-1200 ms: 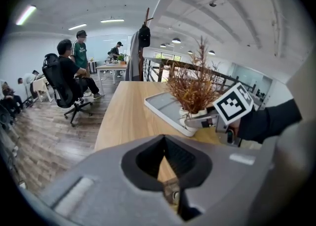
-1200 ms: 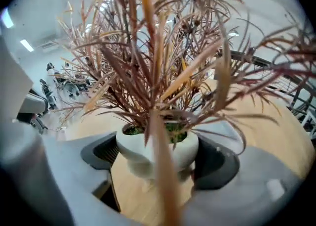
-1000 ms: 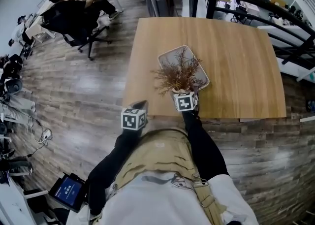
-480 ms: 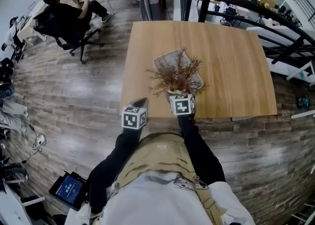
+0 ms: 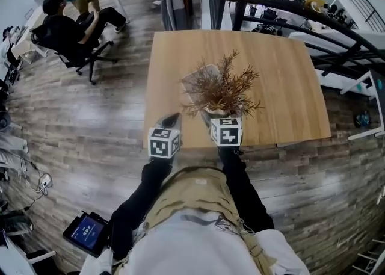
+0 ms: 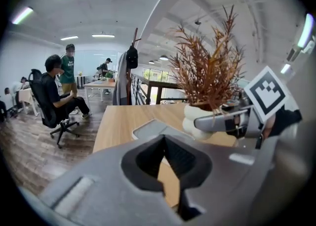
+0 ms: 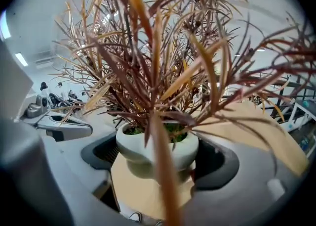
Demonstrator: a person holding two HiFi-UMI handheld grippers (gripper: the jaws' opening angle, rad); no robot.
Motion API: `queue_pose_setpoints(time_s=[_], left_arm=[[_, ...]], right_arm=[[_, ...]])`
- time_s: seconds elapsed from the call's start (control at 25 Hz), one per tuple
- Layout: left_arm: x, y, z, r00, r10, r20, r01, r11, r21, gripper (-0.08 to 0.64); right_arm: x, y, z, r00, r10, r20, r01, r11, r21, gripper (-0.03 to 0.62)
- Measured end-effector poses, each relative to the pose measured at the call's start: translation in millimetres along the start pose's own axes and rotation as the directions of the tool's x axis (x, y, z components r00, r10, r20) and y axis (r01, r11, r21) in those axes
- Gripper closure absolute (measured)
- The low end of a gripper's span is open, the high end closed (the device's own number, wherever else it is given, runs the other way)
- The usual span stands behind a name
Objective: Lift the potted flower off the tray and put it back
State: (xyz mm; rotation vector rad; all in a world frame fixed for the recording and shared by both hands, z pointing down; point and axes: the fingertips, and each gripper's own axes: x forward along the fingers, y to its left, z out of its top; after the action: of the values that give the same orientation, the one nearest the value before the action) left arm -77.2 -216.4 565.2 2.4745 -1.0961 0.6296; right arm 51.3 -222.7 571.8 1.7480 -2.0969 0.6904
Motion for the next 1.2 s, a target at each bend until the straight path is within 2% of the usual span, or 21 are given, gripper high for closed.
queue_pose_setpoints(time_s=[0.32, 0.6, 0.88, 1.2], left_arm=[[-17.5, -4.5, 47.9, 0.996, 0.007, 0.092, -0.009, 1.0, 0.017, 0.558], [-20.8, -12.1, 66.5, 0.995, -0.005, 0.1, 0.005, 1.0, -0.005, 0.558], [-32.2, -16.0, 82.4, 0.992, -0.003, 0.125, 0.002, 1.0, 0.007, 0.558], [-34.7, -17.6, 88.1, 0.991, -0.001, 0.134, -0.002, 1.0, 0.019, 0.558]], right_arm=[[-39.2, -1.2, 42.1, 0.999, -0.01, 0.051, 0.009, 1.0, 0.017, 0.118], [-58.2, -8.0, 53.1, 0.999, -0.021, 0.05, 0.019, 0.999, 0.028, 0.118], [-80.7, -3.8, 69.6, 0.997, -0.028, 0.073, 0.028, 1.0, 0.005, 0.118], [-88.9, -2.0, 69.9, 0.997, -0.032, 0.074, 0.033, 0.999, -0.009, 0.118]])
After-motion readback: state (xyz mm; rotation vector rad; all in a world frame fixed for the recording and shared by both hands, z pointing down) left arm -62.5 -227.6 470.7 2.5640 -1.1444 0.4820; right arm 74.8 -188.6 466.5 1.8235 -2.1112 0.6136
